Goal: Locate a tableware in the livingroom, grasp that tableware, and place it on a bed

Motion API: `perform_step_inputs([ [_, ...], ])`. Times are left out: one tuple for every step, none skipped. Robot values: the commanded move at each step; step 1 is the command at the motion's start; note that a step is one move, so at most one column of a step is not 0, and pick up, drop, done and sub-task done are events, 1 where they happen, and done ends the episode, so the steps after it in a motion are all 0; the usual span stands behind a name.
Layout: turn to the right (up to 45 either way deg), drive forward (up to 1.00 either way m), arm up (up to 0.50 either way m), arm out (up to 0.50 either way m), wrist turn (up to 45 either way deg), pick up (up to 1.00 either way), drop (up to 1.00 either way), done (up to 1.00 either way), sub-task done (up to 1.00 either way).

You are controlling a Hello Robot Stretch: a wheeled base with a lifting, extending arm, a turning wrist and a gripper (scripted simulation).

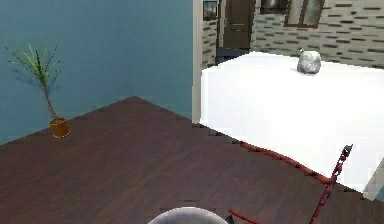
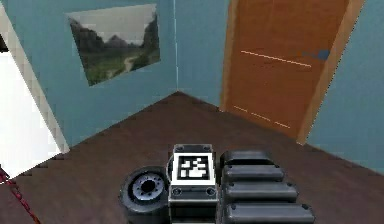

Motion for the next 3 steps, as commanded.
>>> perform_step_inputs([
  [-12.0,0.00,0.00,0.00,0.0,0.00,0.00,0.00,0.00],
  [0.0,0.55,0.00,0.00,0.0,0.00,0.00,0.00,0.00],
  [33.0,0.00,0.00,0.00,0.0,0.00,0.00,0.00,0.00],
])
